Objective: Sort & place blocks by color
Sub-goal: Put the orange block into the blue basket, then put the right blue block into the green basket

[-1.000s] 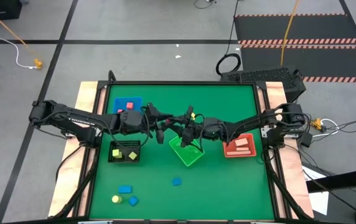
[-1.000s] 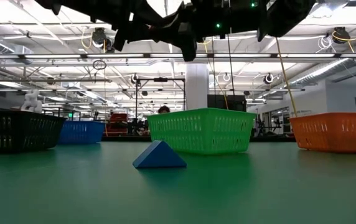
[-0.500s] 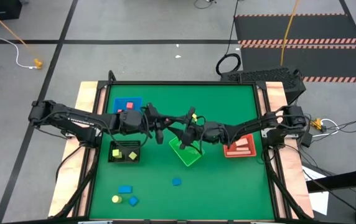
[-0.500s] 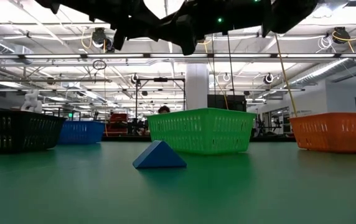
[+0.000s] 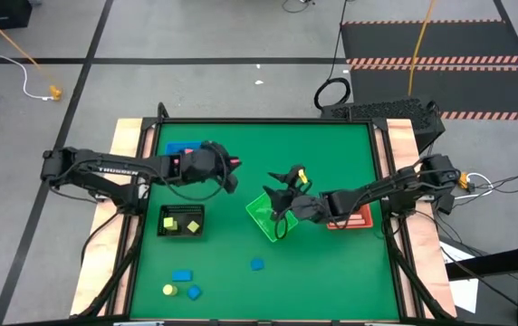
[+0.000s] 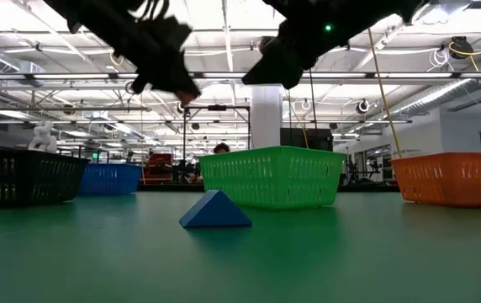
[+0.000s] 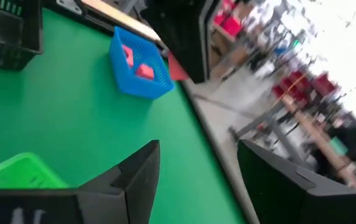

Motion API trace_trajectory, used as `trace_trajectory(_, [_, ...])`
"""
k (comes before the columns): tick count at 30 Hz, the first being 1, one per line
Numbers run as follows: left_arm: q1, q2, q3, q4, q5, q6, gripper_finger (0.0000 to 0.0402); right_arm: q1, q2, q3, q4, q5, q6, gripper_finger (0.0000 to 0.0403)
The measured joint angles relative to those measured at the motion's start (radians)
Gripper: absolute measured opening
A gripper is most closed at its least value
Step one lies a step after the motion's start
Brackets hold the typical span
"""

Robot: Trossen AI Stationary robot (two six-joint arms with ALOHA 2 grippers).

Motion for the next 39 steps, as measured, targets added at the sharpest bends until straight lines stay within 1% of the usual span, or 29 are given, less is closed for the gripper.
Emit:
trace_trajectory(5, [0.137,-0.03,0.0,-0.278,-0.001,-0.083,0.0065,0.023,-0.028,0.0,-0.15,0.0,0.204,0.0206])
trace_trajectory(7, [0.186,-0.052,-0.002,-0.382,-0.001,-0.103,0.0065,0.029,-0.032,0.0,-0.167,0.0,0.263,0.0206])
trace_trajectory(11, [0.268,-0.091,0.0,-0.586,-0.024,-0.136,0.0065,0.04,-0.045,0.0,-0.192,-0.002,0.318,0.0206])
trace_trajectory(15, [0.326,-0.099,0.0,-0.721,-0.034,-0.17,0.0065,0.042,-0.046,0.0,-0.196,-0.003,0.332,0.0206])
trace_trajectory(17, [0.342,-0.098,0.0,-0.738,-0.035,-0.17,0.0066,0.039,-0.048,0.0,-0.194,-0.003,0.332,0.0206])
trace_trajectory(20, [0.352,-0.095,0.0,-0.721,-0.035,-0.166,0.0071,0.03,-0.048,0.0,-0.194,-0.004,0.333,0.0206])
trace_trajectory(26, [0.381,-0.095,0.0,-0.718,-0.041,-0.125,0.0069,0.008,-0.048,0.0,-0.193,-0.003,0.333,0.0206])
trace_trajectory(28, [0.389,-0.095,0.0,-0.718,-0.04,-0.128,0.0077,0.0,-0.048,0.0,-0.177,-0.003,0.339,0.0206])
trace_trajectory(31, [0.398,-0.095,0.0,-0.722,-0.028,-0.149,0.0096,-0.018,-0.048,0.0,-0.147,-0.003,0.396,0.0206])
trace_trajectory(35, [0.398,-0.095,0.0,-0.722,-0.016,-0.154,0.0121,-0.038,-0.048,0.0,-0.153,-0.009,0.458,0.0206])
trace_trajectory(37, [0.398,-0.095,0.0,-0.722,-0.021,-0.15,0.0131,-0.041,-0.048,0.0,-0.16,-0.065,0.492,0.0206])
trace_trajectory(39, [0.398,-0.095,0.0,-0.721,-0.044,-0.131,0.0139,-0.042,-0.048,0.0,-0.171,-0.16,0.537,0.0206])
